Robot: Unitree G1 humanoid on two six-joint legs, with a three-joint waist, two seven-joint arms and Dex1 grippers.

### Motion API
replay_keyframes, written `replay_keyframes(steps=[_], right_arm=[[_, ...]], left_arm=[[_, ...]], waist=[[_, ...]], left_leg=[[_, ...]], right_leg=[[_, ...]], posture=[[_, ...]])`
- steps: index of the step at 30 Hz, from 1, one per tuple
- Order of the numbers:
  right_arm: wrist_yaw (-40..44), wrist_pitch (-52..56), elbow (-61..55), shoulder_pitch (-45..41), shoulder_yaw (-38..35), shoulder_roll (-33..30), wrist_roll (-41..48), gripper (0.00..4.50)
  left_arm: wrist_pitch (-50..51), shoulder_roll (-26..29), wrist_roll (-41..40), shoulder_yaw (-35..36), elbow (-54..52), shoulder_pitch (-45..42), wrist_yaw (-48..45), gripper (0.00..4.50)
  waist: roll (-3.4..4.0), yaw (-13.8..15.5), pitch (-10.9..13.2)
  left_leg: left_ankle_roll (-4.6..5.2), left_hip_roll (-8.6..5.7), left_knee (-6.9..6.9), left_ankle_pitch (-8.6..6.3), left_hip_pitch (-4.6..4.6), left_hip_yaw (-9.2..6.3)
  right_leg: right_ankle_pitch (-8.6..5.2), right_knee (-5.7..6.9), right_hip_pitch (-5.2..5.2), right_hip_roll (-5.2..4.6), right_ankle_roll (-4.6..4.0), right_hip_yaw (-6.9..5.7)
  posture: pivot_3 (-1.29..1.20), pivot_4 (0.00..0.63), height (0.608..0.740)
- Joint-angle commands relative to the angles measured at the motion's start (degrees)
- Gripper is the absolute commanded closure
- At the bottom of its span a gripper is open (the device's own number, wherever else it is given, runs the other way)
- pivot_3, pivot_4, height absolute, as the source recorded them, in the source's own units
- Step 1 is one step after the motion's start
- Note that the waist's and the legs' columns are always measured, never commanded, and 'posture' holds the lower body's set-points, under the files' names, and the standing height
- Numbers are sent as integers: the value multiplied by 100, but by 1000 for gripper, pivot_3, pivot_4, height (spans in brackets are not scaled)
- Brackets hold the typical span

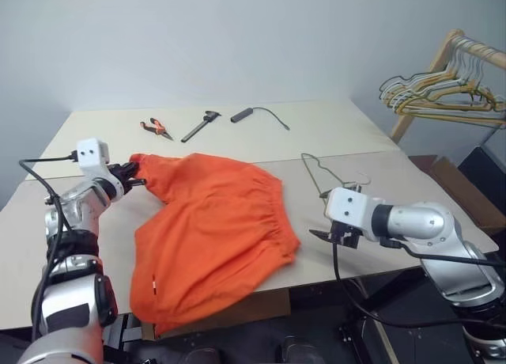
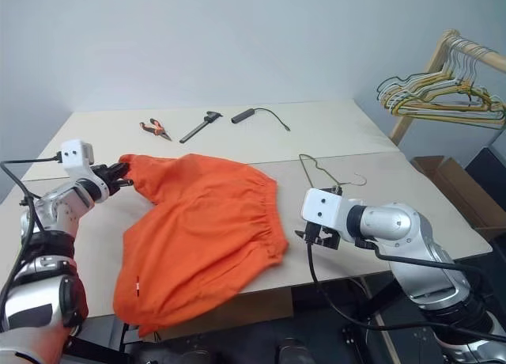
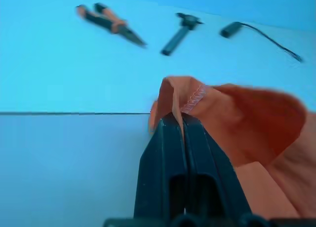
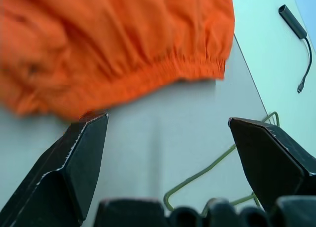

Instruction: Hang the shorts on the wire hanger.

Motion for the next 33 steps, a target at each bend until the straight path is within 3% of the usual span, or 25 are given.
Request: replay_keyframes(steps=[1, 6, 9, 15, 21, 27, 33], right_arm=[[-86, -152, -44, -103, -55, -55, -69, 0], [-93, -168, -69, -57, -67, -87, -48, 0], [-95, -154, -80, -70, -8, -52, -52, 0], [-98, -54, -130, -75, 6, -37, -29, 0], [-160, 762, 9, -249, 5, 84, 73, 0], [-752, 2425, 1198, -1265, -44, 966, 161, 0], [-1501, 2601, 3101, -2228, -308, 1833, 263, 0]], left_arm=[[-295, 100, 274, -126, 472, -246, 272, 4463], [-151, 95, 169, -124, 728, -265, -66, 4463], [-108, 127, 169, -147, 837, -288, -181, 3843], [-736, 379, 910, -655, 711, -153, 272, 1931], [-1265, 850, 1222, -583, 1005, -296, 1023, 24], [-1597, 944, 1047, -601, 262, -119, 611, 24], [-2125, 674, 503, -614, -1596, 702, -602, 24]], waist=[[0, 0, 0], [-1, -1, 0], [-1, -1, 0], [-1, -9, 0], [-1, -62, 1], [-1, -74, 0], [2, -110, 1]], left_leg=[[2, -2, 0, -1, -3, 1], [5, -4, 4, -4, -27, 3], [5, -4, 3, -4, -26, 3], [5, -3, 4, -4, -25, 3], [5, -2, 3, -4, -25, 2], [4, -1, 14, -3, -25, 4], [-9, -1, 13, 4, -35, 6]], right_leg=[[1, 0, -2, -2, 2, 0], [2, -5, -18, -5, 4, -5], [2, -4, -18, -5, 4, -6], [2, -3, -16, -5, 4, -8], [2, -2, -17, -7, 4, -8], [7, 7, -15, -11, 1, -13], [15, 13, -24, -18, -6, -20]], posture=[[-30, 0, 740], [-25, 0, 740], [-25, 0, 740], [-29, 0, 740], [-26, 0, 740], [-25, 0, 740], [-9, 0, 740]])
